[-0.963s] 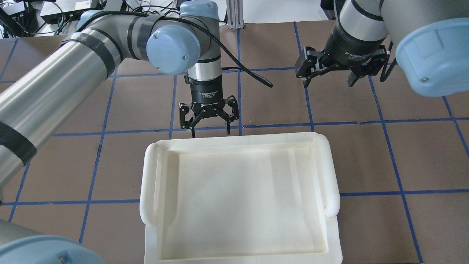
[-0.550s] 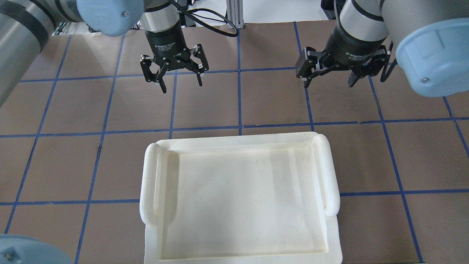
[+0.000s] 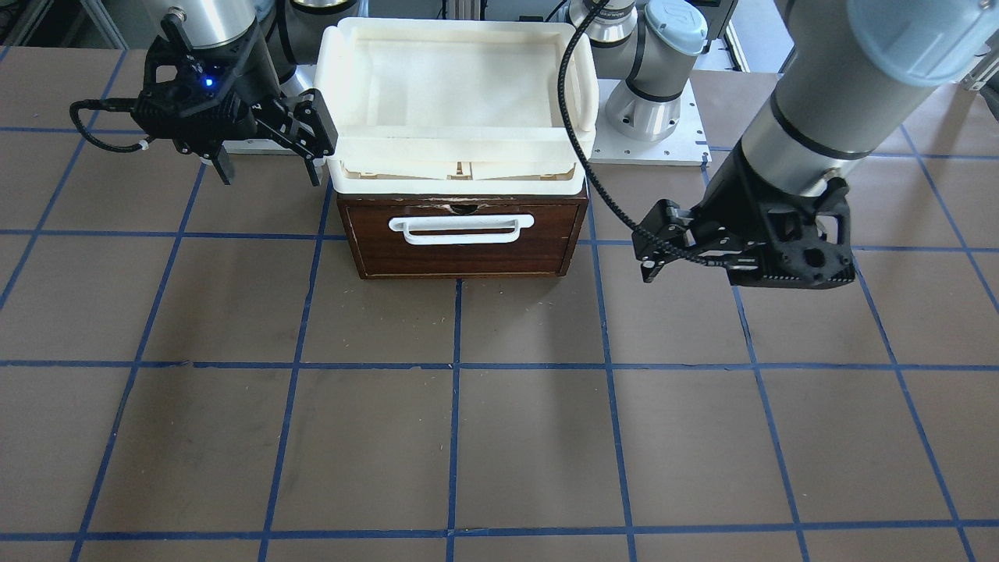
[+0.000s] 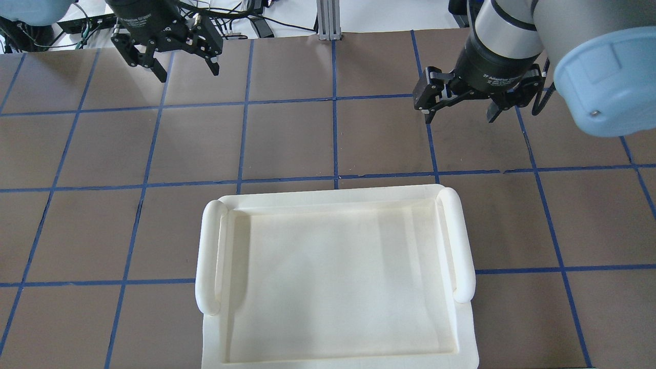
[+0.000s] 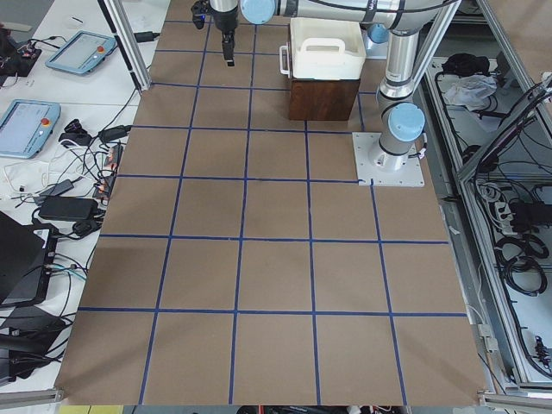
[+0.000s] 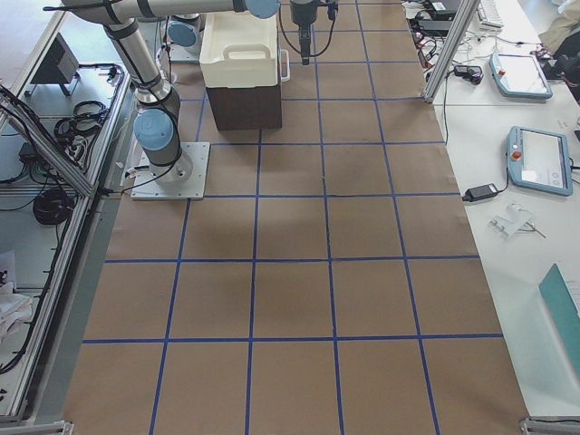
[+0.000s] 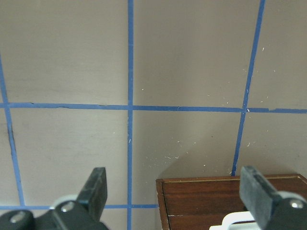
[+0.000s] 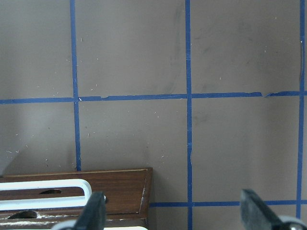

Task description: Put scissors in drawer and close it

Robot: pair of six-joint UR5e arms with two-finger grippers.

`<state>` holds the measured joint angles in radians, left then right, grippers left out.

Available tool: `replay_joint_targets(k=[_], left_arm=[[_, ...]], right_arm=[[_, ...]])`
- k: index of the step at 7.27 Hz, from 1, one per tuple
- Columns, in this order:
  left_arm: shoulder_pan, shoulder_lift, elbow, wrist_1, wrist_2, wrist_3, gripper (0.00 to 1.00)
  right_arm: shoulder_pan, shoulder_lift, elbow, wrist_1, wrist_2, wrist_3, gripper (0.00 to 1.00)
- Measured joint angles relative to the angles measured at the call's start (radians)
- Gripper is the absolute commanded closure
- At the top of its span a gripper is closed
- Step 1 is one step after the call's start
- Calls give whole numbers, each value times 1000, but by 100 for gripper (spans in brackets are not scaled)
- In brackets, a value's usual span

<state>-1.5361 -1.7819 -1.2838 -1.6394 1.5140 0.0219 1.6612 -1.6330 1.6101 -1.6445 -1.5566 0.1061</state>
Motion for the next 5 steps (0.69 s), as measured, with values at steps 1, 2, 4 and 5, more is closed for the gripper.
replay_joint_targets(k=[1,2,4,5], left_arm=[[26,30,-9,1,41,36,0],[45,54,-24,6,68,53,0],[58,103,-97,49,82,58,0],[58,128,-134,73,81,53,0]], right_arm=[[0,0,0,-2,-5,1,0],[0,-1,-1,-4,-9,1,0],[0,0,-1,-11,-13,1,0],[-1,0,-3,-12,-14,1,0]])
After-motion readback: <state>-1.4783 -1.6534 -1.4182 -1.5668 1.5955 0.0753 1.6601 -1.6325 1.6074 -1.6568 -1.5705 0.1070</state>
